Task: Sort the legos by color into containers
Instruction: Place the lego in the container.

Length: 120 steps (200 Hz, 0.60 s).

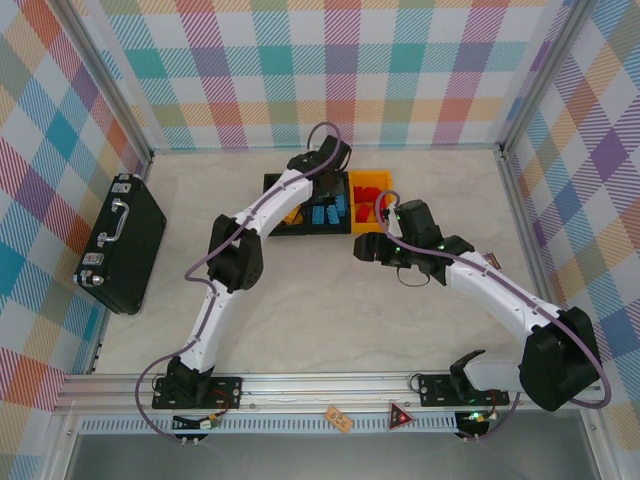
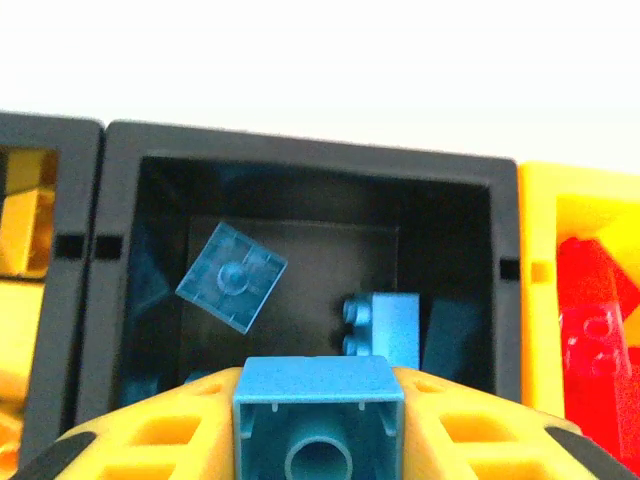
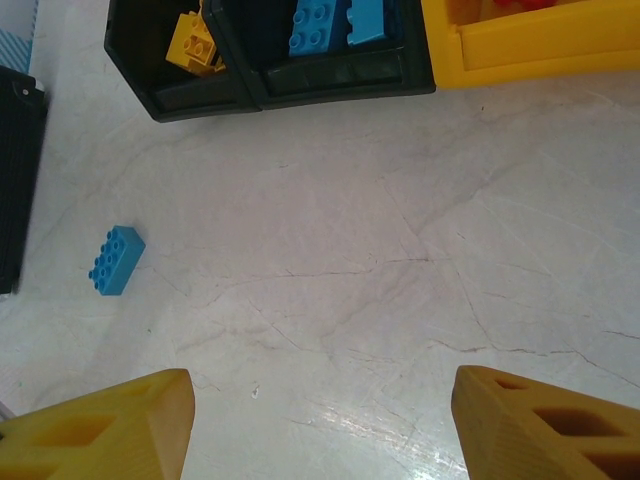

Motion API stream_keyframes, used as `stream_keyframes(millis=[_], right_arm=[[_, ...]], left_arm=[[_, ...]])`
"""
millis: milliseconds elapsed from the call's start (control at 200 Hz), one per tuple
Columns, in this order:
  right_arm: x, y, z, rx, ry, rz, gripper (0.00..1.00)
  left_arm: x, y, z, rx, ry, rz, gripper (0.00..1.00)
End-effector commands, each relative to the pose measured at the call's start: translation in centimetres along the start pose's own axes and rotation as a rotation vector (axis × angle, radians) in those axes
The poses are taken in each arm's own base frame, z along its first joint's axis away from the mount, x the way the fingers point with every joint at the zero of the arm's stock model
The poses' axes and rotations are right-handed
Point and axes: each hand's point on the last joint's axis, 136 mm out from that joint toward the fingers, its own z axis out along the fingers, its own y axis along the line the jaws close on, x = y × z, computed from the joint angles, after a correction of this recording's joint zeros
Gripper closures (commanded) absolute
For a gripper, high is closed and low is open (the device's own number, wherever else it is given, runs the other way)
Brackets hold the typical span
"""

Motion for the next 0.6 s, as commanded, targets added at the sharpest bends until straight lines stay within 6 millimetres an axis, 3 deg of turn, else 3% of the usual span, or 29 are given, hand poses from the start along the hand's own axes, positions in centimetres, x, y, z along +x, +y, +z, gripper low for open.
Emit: stream_keyframes(millis=[0, 340, 595], right_arm=[[-0.1, -0.4, -0.5, 0.014, 0.0, 0.016, 0.31], [0.2, -0.7, -0.3, 0.01, 0.006, 0.029, 0.31], [0.4, -0.6, -0.2, -0.004, 0.009, 0.027, 0.31]], left_arm=[[-0.2, -0.2, 0.1, -0.017, 0.0, 0.042, 0.62], [-0.8, -0.6, -0.1, 0.0, -0.013, 0.042, 0.44], [-0.2, -1.1, -3.7, 0.045, 0.013, 0.062, 0.45]])
